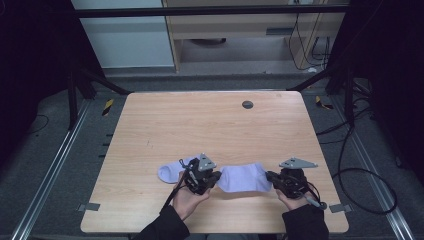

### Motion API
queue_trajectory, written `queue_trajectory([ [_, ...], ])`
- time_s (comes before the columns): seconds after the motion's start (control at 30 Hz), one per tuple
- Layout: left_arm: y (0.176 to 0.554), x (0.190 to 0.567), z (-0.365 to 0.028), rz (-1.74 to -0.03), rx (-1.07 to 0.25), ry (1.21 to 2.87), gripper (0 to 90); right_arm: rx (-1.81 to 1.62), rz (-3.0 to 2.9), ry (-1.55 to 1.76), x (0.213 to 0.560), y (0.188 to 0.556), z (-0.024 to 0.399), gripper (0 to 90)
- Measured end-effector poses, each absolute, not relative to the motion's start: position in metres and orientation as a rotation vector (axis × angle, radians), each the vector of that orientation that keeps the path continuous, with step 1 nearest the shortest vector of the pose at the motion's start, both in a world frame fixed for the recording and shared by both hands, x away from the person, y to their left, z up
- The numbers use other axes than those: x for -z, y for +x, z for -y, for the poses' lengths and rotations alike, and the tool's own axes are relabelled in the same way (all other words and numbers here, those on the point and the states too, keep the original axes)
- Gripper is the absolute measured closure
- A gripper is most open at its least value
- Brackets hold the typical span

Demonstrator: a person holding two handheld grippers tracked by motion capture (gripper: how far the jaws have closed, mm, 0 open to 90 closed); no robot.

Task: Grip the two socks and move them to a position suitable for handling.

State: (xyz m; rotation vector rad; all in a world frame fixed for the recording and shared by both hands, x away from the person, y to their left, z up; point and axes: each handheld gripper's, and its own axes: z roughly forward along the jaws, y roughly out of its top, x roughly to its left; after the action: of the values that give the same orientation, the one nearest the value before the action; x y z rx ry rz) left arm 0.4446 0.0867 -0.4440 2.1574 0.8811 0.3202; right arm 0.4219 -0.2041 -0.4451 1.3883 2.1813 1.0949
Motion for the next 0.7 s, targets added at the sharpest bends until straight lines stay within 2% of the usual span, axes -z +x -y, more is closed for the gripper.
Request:
queue_trajectory([
  [0.43,0.422,0.455,-0.152,-0.947,-0.317,2.144,88.7,-1.136,-2.296,1.293,0.450,0.414,0.150,86.2],
  [0.7,0.418,0.469,-0.169,-0.975,-0.299,2.181,88.6,-1.140,-2.353,1.265,0.457,0.410,0.129,86.2],
])
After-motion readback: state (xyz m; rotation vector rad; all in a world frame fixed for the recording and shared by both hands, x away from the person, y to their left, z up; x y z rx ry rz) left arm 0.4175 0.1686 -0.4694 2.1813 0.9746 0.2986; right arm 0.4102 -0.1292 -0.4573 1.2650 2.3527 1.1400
